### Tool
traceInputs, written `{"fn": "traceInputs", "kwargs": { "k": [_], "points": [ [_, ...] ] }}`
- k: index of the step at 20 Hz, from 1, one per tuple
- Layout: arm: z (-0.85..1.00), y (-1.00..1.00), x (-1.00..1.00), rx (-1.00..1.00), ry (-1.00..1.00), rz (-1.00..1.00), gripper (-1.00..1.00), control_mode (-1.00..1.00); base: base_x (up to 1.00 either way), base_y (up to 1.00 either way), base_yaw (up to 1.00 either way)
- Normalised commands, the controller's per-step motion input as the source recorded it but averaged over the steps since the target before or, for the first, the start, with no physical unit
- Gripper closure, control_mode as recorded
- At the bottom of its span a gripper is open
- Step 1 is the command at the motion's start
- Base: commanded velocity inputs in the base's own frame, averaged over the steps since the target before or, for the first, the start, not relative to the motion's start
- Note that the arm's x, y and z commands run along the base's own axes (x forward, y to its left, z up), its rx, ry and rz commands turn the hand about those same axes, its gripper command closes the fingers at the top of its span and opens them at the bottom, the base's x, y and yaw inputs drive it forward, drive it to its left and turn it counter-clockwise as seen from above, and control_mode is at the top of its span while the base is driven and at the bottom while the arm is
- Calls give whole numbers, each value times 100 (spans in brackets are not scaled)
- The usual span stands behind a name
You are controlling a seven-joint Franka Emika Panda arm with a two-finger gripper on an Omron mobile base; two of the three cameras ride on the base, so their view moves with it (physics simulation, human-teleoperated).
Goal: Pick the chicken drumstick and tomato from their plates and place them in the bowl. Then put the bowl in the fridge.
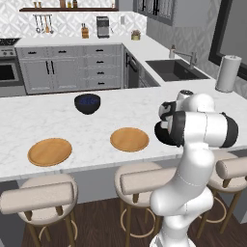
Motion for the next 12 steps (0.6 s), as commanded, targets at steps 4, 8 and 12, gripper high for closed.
{"fn": "traceInputs", "kwargs": {
  "k": [4, 8, 12],
  "points": [
    [-9, -9, 22, 0, -4, 0, 100, -100, 0, 0, 0],
    [0, -1, 2, 0, 0, 0, -100, -100, 0, 0, 0],
    [0, 0, 0, 0, 0, 0, -100, -100, 0, 0, 0]
  ]
}}
